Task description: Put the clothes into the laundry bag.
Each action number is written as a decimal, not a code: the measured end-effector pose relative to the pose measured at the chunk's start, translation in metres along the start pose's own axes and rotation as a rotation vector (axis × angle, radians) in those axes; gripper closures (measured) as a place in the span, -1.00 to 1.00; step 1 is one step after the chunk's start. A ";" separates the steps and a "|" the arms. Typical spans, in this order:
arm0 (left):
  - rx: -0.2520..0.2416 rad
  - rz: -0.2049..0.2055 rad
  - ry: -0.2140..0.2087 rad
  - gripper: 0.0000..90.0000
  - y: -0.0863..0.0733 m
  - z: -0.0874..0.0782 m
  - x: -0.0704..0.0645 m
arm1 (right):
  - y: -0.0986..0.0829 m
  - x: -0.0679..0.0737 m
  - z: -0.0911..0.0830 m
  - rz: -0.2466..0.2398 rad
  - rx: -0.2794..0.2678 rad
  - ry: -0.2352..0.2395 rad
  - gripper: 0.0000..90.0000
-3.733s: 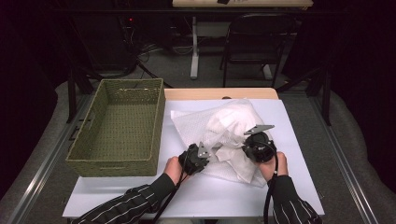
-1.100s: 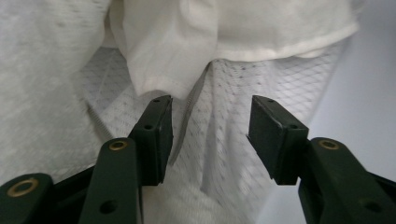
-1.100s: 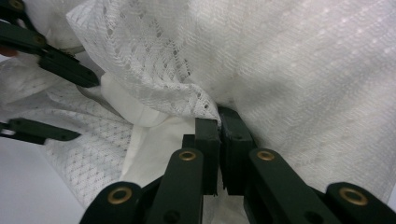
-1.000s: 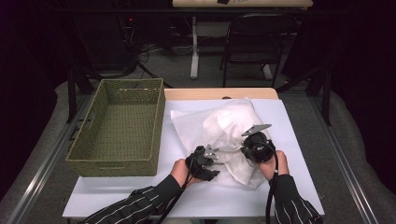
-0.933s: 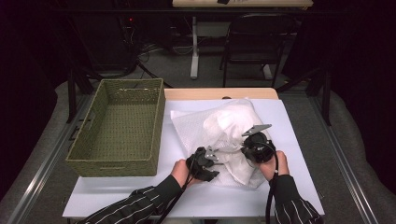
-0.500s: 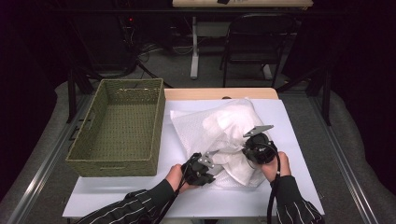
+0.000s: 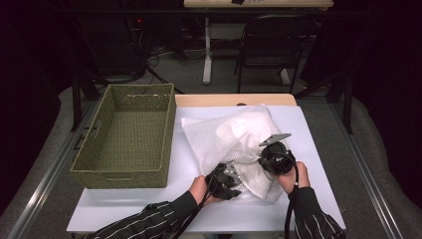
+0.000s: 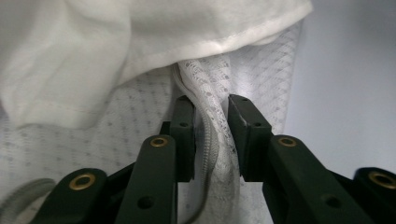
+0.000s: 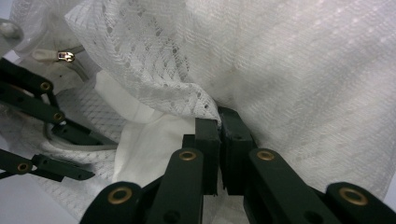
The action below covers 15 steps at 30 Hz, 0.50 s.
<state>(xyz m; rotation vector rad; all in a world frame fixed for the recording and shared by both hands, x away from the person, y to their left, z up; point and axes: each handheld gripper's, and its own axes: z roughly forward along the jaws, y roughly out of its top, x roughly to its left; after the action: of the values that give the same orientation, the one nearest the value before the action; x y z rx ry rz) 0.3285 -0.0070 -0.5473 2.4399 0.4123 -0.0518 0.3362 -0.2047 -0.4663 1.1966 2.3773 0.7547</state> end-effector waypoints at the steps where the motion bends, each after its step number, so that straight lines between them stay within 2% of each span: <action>1: 0.004 0.007 -0.017 0.71 0.000 -0.001 -0.001 | 0.000 0.000 0.000 0.001 0.000 0.000 0.95; 4: 0.019 0.036 -0.055 0.83 -0.001 -0.004 -0.008 | -0.001 -0.001 -0.001 0.007 0.001 0.002 0.95; 5: 0.019 0.036 -0.055 0.83 -0.001 -0.004 -0.008 | -0.001 -0.001 -0.001 0.007 0.001 0.002 0.95; 6: 0.028 0.056 -0.058 0.83 -0.001 -0.006 -0.011 | -0.001 -0.001 -0.002 0.005 0.001 0.001 0.95; 7: 0.025 0.067 -0.058 0.74 -0.001 -0.009 -0.013 | -0.002 -0.001 -0.002 0.006 -0.001 0.001 0.94; 9: 0.009 0.054 -0.036 0.54 0.001 -0.011 -0.011 | -0.002 -0.001 -0.003 0.005 -0.002 0.000 0.94; 11: -0.015 0.017 -0.034 0.40 0.005 -0.008 -0.010 | -0.002 -0.001 -0.003 0.007 -0.003 0.000 0.95; 12: -0.021 0.018 -0.015 0.34 0.007 -0.006 -0.011 | -0.002 -0.001 -0.003 0.002 -0.003 0.000 0.95; 14: -0.034 0.031 -0.003 0.45 0.008 -0.003 -0.013 | -0.002 -0.001 -0.003 0.002 -0.002 0.005 0.95; 15: -0.036 0.029 -0.014 0.54 0.008 -0.001 -0.014 | -0.002 -0.001 -0.003 0.002 -0.002 0.006 0.95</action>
<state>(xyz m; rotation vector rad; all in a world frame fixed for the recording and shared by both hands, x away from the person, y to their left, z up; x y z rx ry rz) 0.3179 -0.0164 -0.5401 2.4079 0.3690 -0.0488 0.3338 -0.2071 -0.4653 1.1971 2.3799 0.7621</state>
